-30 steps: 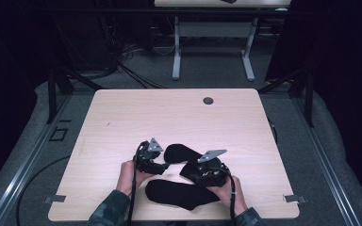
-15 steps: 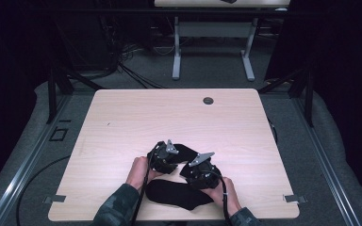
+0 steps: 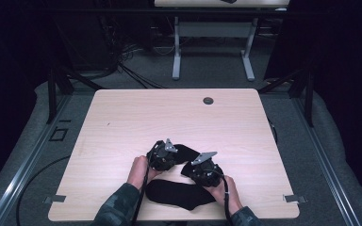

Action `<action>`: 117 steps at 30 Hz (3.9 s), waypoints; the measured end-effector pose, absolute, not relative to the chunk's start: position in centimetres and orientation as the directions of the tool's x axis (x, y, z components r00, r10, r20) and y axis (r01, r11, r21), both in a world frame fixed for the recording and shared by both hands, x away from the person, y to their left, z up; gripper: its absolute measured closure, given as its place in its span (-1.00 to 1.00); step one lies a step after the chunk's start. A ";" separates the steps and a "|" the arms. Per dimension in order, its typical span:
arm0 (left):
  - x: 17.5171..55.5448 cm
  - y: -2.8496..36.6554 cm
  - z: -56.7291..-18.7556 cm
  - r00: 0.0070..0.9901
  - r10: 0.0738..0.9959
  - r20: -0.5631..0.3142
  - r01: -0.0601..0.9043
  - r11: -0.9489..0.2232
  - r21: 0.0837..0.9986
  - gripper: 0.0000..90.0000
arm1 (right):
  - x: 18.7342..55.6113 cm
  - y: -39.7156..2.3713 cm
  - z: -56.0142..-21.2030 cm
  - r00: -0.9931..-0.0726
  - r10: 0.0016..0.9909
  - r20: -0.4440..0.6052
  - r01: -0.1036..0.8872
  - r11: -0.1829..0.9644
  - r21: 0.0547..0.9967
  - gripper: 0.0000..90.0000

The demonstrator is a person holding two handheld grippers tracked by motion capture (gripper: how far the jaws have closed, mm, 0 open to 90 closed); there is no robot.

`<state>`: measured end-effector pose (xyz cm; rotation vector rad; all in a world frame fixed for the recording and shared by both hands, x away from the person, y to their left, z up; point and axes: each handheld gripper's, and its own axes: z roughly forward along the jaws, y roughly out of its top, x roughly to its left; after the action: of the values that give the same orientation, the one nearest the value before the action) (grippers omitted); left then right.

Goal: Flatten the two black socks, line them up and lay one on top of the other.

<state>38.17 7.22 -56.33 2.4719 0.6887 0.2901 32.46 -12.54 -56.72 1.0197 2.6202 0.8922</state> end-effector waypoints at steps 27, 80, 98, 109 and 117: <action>36.8 10.0 -52.6 0.787 0.616 0.031 0.420 -0.572 0.704 0.94 | 31.2 -17.3 -54.4 -0.714 0.700 -0.024 0.508 0.542 0.669 0.80; 37.7 12.5 -56.1 0.697 0.708 -0.115 0.644 -0.548 0.533 0.70 | 35.1 -22.4 -56.1 -0.622 0.763 0.176 0.719 0.467 0.515 0.84; 37.2 13.0 -52.9 0.697 0.702 -0.147 0.616 -0.481 0.623 0.94 | 35.3 -22.2 -53.0 -0.635 0.771 -0.054 0.614 0.546 0.570 0.86; 38.2 13.5 -53.2 0.688 0.701 -0.189 0.658 -0.492 0.570 0.85 | 35.9 -21.6 -51.9 -0.726 0.660 -0.193 0.485 0.691 0.536 0.49; 38.3 14.8 -54.7 0.640 0.743 -0.195 0.699 -0.458 0.549 0.03 | 34.7 -23.4 -52.9 -0.751 0.660 0.002 0.555 0.629 0.544 0.09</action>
<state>38.30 14.84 -54.66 2.2606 1.1202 0.0959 34.65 -23.39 -52.95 1.0012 2.6533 0.7865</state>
